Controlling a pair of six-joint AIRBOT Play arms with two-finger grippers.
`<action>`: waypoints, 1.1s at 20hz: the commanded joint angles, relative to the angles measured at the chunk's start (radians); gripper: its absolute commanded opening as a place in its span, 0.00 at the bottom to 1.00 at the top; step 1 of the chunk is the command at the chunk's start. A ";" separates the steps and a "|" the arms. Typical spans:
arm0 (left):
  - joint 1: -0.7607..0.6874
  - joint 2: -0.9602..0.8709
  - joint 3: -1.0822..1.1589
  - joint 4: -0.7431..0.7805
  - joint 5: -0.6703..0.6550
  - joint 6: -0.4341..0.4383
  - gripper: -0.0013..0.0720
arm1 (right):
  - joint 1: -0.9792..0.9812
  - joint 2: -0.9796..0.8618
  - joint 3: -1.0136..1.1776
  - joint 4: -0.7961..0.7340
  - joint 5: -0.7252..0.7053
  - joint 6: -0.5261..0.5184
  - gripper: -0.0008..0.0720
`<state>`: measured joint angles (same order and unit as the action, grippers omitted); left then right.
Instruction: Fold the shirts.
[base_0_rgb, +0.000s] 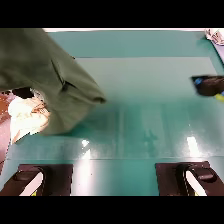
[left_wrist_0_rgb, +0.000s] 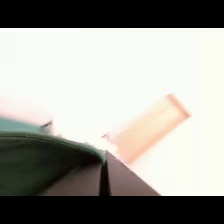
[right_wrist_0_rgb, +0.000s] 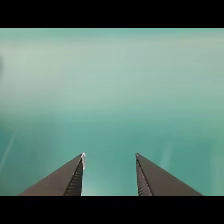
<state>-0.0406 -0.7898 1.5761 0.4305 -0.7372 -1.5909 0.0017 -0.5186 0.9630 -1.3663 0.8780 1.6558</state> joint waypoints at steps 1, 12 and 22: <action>-0.330 -0.087 0.100 -0.037 0.271 0.077 0.05 | -0.180 -0.050 0.143 0.022 -0.021 0.048 0.53; -0.687 -0.782 0.662 -0.141 0.598 0.134 0.05 | -0.365 -0.437 0.691 0.064 0.085 0.046 0.53; -0.473 -0.645 0.085 0.345 0.217 -0.051 0.05 | -0.277 -0.383 0.568 0.053 0.199 -0.074 0.53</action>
<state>-0.5762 -1.4475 1.7988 0.5476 -0.4053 -1.4830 -0.3294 -0.9451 1.6382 -1.3087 1.0412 1.6413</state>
